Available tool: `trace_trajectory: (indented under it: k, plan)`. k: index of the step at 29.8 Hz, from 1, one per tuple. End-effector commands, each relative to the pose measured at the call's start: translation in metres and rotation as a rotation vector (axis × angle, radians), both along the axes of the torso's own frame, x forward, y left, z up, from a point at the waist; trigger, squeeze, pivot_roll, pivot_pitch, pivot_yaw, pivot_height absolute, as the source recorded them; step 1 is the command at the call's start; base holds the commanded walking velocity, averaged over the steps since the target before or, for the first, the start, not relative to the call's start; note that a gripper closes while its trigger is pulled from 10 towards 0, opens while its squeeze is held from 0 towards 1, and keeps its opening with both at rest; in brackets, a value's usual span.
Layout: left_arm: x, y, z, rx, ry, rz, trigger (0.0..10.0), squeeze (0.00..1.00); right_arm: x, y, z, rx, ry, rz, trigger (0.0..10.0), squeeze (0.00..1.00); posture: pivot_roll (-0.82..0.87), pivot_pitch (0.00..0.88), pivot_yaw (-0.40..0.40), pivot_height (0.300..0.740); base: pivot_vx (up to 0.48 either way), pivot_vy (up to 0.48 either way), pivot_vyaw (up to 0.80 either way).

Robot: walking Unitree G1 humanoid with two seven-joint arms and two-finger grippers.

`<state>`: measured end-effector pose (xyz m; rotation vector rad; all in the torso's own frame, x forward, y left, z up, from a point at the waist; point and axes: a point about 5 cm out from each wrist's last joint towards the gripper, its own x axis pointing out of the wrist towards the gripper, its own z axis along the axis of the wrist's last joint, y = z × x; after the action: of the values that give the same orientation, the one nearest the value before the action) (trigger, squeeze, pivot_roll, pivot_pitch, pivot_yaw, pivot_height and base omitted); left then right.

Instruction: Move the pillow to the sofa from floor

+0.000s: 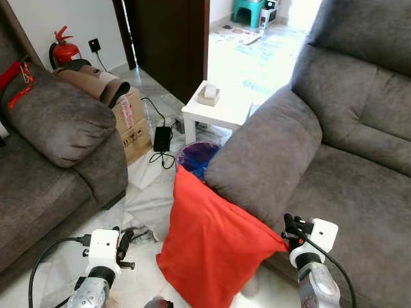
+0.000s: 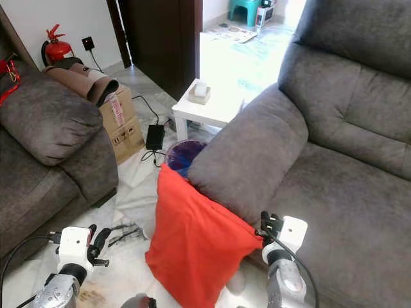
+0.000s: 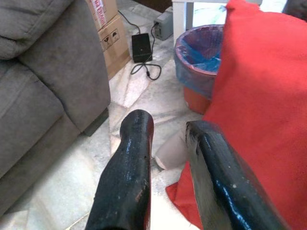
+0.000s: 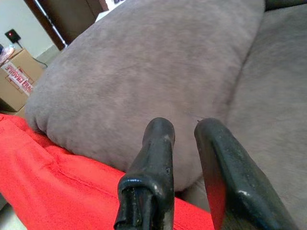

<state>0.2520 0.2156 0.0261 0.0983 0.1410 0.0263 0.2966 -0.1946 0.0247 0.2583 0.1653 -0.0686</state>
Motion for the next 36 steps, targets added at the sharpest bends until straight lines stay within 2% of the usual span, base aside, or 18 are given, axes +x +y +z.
trace_trajectory:
  k: [1,9,14,15,18,20,22,27,29,33,36]
  plan:
    - [-0.003,0.003,-0.004,-0.008,0.025,0.005,10.0,0.00,-0.004,-0.001,-0.005,0.003,0.028,-0.009,10.0,0.00,0.10,0.167,0.030,0.650,0.000,0.000,0.00]
    - [-0.003,0.002,-0.004,-0.008,0.029,-0.002,10.0,0.00,-0.004,-0.005,-0.007,-0.003,0.042,-0.017,10.0,0.00,0.10,0.168,0.029,0.650,0.000,0.000,0.00]
    - [-0.003,0.002,-0.005,-0.009,0.032,-0.004,10.0,0.00,-0.006,-0.005,-0.013,-0.006,0.107,0.011,10.0,0.00,0.10,0.167,0.029,0.650,0.000,0.000,0.00]
    - [-0.003,0.001,-0.005,-0.010,0.033,-0.006,10.0,0.00,-0.007,-0.006,-0.015,-0.005,0.125,0.024,10.0,1.00,0.10,0.166,0.029,0.650,0.000,0.000,0.00]
    - [-0.003,0.001,-0.005,-0.013,0.033,-0.009,10.0,0.00,-0.009,-0.009,-0.019,-0.042,0.165,0.070,10.0,1.00,0.10,0.164,0.030,0.650,0.000,0.000,0.00]
    - [-0.003,0.001,-0.005,-0.016,0.036,-0.020,10.0,0.00,-0.016,-0.010,-0.026,-0.328,0.258,0.323,10.0,1.00,0.10,0.162,0.036,0.650,0.000,0.000,0.00]
    - [-0.003,0.002,-0.004,-0.017,0.038,-0.030,10.0,0.00,-0.021,-0.012,-0.029,-0.428,0.284,0.464,10.0,1.00,0.10,0.159,0.038,0.650,0.000,0.000,0.00]
    - [-0.001,0.006,-0.001,-0.009,0.037,-0.043,10.0,0.00,-0.017,-0.028,-0.022,-0.519,0.302,0.481,10.0,1.00,0.10,0.160,0.044,0.650,0.000,0.000,0.00]
    - [0.000,0.009,0.000,-0.006,0.035,-0.043,10.0,0.00,-0.012,-0.035,-0.016,-0.603,0.293,0.490,10.0,1.00,0.10,0.163,0.049,0.650,0.000,0.000,0.00]
    - [0.001,0.008,0.001,-0.005,0.038,-0.065,10.0,0.00,-0.009,-0.032,-0.012,-0.708,0.291,0.583,10.0,1.00,0.11,0.173,0.057,0.650,0.000,0.000,0.00]
    - [0.001,0.005,0.001,-0.007,0.037,-0.076,10.0,0.00,-0.006,-0.027,-0.011,-0.727,0.273,0.613,10.0,1.00,0.11,0.176,0.058,0.650,0.000,0.000,0.00]
